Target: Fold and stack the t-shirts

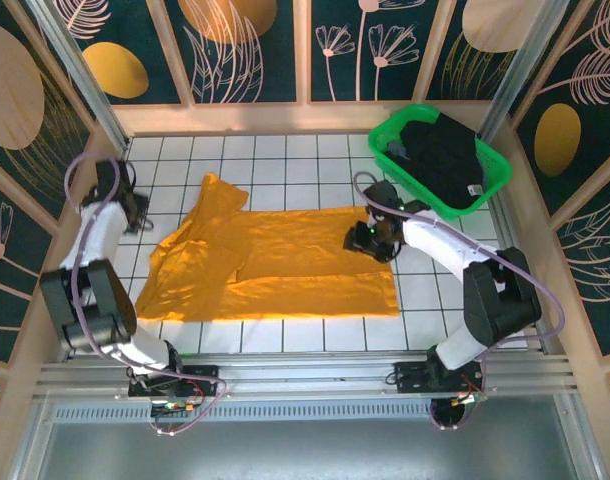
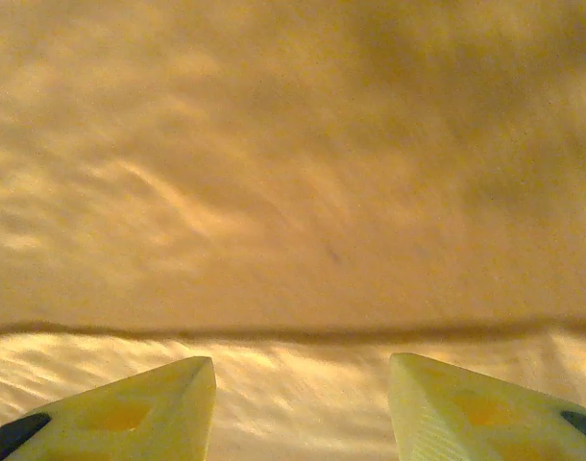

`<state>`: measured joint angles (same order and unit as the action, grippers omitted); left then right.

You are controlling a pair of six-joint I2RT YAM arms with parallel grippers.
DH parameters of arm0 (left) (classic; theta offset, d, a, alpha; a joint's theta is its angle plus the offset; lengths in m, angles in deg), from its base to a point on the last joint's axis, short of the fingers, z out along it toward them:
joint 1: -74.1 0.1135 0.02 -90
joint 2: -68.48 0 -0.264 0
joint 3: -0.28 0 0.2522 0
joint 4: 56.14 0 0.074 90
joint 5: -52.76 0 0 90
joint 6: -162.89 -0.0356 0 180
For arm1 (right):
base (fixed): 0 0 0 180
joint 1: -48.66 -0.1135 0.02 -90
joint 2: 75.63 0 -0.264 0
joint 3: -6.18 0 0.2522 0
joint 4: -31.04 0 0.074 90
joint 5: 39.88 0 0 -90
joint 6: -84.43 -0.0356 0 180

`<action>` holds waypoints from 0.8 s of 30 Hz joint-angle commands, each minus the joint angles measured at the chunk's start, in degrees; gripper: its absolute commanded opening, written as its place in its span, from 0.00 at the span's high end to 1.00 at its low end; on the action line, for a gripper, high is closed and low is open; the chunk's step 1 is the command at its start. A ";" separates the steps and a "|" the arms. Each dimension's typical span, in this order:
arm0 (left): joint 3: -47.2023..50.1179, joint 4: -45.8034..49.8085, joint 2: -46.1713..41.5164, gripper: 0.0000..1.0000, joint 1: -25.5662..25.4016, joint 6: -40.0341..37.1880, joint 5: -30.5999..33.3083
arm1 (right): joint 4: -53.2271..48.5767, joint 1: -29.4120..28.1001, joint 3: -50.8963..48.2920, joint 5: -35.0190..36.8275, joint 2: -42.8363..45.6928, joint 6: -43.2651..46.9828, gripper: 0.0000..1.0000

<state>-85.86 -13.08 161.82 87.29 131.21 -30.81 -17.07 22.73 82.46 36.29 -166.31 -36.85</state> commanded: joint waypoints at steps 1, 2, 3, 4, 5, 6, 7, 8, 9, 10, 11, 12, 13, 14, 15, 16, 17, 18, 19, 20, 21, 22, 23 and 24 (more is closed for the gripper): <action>-14.38 -0.37 13.72 0.56 -4.34 -19.43 -11.47 | 3.84 1.30 5.68 -1.25 -4.93 4.86 0.49; -18.26 0.36 17.34 0.57 -5.61 -22.29 -12.05 | 4.08 1.76 7.19 -1.51 -6.10 5.05 0.49; -21.97 0.75 20.89 0.59 -6.84 -24.82 -12.80 | 4.51 2.32 8.74 -2.01 -7.37 5.10 0.49; -24.64 0.26 24.16 0.60 -7.58 -26.41 -14.43 | 5.05 2.90 10.00 -2.70 -8.40 5.01 0.49; -26.42 -0.46 26.54 0.61 -7.94 -27.23 -15.85 | 5.49 3.12 10.96 -3.16 -9.23 4.84 0.49; -28.32 -1.03 29.00 0.62 -8.20 -28.22 -16.77 | 5.82 3.41 12.02 -3.53 -10.11 4.75 0.49; -30.29 -1.41 31.03 0.61 -8.40 -29.04 -16.68 | 6.00 3.56 13.17 -3.65 -11.11 4.61 0.49; -31.21 -2.29 32.15 0.60 -8.58 -29.81 -16.27 | 5.83 3.67 14.08 -3.65 -11.88 4.57 0.49; -31.33 -4.08 32.72 0.59 -8.90 -30.92 -15.54 | 5.58 3.67 15.30 -3.58 -12.75 4.48 0.49; -31.03 -6.24 33.02 0.58 -9.21 -31.94 -14.77 | 5.29 3.65 16.46 -3.58 -13.48 4.33 0.49; -30.69 -7.96 33.32 0.56 -9.53 -32.97 -14.37 | 5.20 3.70 17.20 -3.49 -14.05 4.14 0.49; -30.84 -9.07 34.00 0.55 -9.88 -34.22 -13.88 | 5.12 3.69 17.75 -3.49 -14.32 4.01 0.49; -31.54 -9.13 35.05 0.54 -10.25 -35.43 -13.41 | 5.13 3.68 18.09 -3.51 -14.52 3.71 0.49; -32.39 -8.47 36.21 0.53 -10.57 -36.19 -12.51 | 5.15 3.70 18.16 -3.46 -14.58 3.38 0.49; -33.44 -7.34 37.50 0.52 -10.94 -37.39 -11.21 | 5.27 3.76 18.12 -3.56 -14.62 3.05 0.49; -34.03 -6.61 38.47 0.51 -11.28 -38.24 -9.66 | 5.36 3.73 17.95 -3.71 -14.66 2.77 0.49; -33.93 -6.74 38.90 0.50 -11.53 -38.75 -8.81 | 5.46 3.70 17.73 -3.88 -14.67 2.49 0.49; -33.46 -7.41 39.26 0.50 -11.67 -39.08 -8.64 | 5.64 3.74 17.25 -4.01 -14.49 2.25 0.49; -33.25 -8.03 39.60 0.49 -11.76 -39.08 -8.95 | 5.70 3.74 16.78 -4.10 -14.37 2.04 0.49; -33.18 -8.36 39.96 0.49 -11.93 -38.91 -9.38 | 5.82 3.70 16.40 -4.17 -14.35 1.81 0.49; -33.31 -8.72 40.43 0.49 -11.96 -38.67 -10.04 | 5.85 3.78 15.88 -4.20 -14.19 1.67 0.49; -33.60 -8.98 40.92 0.49 -12.20 -38.65 -10.44 | 5.83 3.71 15.50 -4.22 -14.10 1.54 0.49; -34.07 -9.20 41.31 0.49 -12.51 -38.77 -10.61 | 5.89 3.67 15.00 -4.06 -14.03 1.41 0.49; -34.28 -9.26 41.60 0.49 -12.80 -38.83 -10.65 | 5.89 3.69 14.85 -3.90 -14.01 1.19 0.49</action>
<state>-118.19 -20.73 201.45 75.27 94.30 -41.28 -11.56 26.40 98.42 33.12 -180.49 -34.62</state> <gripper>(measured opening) 0.507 0.510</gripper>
